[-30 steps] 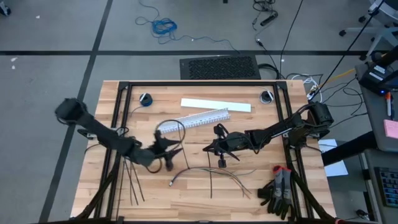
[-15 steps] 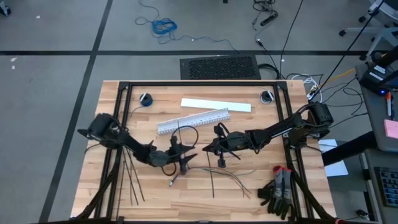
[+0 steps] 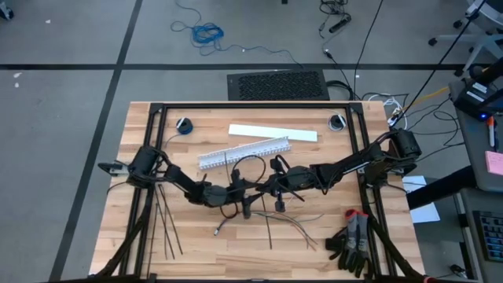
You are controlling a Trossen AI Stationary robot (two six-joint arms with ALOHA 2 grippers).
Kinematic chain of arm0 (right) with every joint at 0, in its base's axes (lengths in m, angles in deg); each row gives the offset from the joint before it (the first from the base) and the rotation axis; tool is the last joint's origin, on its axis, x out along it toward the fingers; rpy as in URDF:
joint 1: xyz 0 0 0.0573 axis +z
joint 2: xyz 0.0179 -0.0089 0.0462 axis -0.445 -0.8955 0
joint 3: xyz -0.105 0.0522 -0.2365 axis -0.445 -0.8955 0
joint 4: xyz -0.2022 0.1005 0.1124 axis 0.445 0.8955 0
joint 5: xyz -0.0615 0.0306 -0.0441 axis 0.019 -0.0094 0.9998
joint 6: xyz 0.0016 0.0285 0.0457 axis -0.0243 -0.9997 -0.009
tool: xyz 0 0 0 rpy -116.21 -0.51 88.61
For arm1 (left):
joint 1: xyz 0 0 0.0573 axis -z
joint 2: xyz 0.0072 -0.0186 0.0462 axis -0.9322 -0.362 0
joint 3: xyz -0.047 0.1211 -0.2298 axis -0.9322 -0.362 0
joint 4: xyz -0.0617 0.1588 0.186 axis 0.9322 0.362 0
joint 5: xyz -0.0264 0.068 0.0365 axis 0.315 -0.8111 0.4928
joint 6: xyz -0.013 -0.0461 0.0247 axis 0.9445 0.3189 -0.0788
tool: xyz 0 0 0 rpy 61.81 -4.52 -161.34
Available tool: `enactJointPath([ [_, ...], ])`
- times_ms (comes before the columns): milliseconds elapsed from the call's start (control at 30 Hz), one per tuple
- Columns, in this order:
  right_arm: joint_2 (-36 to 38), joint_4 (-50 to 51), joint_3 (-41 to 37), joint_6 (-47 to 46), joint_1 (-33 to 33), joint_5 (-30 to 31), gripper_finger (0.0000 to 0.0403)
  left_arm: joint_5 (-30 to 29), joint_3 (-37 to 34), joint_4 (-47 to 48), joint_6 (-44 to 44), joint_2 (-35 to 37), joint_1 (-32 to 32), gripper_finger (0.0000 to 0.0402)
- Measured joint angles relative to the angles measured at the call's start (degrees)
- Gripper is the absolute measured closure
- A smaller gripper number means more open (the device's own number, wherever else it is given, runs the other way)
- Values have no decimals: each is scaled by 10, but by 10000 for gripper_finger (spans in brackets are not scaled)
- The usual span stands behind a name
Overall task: Ziptie cables
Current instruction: Wrap the colored loose cables with the black zip tie
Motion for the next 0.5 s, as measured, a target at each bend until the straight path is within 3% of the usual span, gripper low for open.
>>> enactJointPath([
  [200,0,0,0,-2,0,0,403,-2,2,0,14,0,-5,247],
  [500,0,0,0,-2,0,3,403,-2,2,10,13,0,-5,353],
])
